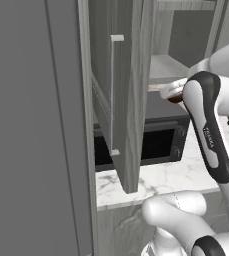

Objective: Pick the oranges from the cabinet and place them in one bowl. Pick the avocado from the sink and place it in the other bowl.

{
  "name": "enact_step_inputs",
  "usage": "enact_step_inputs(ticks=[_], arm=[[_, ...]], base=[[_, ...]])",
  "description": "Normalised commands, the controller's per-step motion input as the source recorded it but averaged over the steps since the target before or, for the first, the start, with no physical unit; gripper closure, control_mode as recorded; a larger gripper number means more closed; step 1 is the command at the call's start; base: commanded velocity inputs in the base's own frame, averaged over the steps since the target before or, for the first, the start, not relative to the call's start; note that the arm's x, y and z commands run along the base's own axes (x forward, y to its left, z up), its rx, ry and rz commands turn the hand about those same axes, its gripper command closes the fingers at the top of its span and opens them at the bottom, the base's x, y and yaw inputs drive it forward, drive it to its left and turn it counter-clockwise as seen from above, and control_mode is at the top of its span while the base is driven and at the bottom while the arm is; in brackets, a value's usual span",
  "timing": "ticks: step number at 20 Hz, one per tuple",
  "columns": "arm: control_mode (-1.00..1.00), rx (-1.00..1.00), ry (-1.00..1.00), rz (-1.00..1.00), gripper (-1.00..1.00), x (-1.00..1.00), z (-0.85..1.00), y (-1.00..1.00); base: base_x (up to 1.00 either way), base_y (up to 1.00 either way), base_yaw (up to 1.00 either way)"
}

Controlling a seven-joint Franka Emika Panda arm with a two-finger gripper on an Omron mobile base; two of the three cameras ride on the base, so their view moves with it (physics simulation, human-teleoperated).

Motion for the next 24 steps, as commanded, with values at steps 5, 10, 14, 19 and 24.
enact_step_inputs(ticks=[5,10,14,19,24], arm=[[-1.00,-0.01,0.00,0.00,1.00,-0.23,-0.12,0.04],[-1.00,0.00,0.00,0.00,1.00,-0.21,-0.19,0.00],[-1.00,0.00,0.00,-0.02,1.00,-0.11,-0.23,0.00],[-1.00,0.00,0.00,-0.05,1.00,-0.06,-0.24,0.00],[-1.00,0.00,0.00,-0.10,1.00,0.00,-0.21,0.00]], base=[[0.00,0.00,0.00],[0.00,0.00,0.00],[0.00,0.00,0.00],[0.00,0.00,0.00],[0.00,0.00,0.00]])
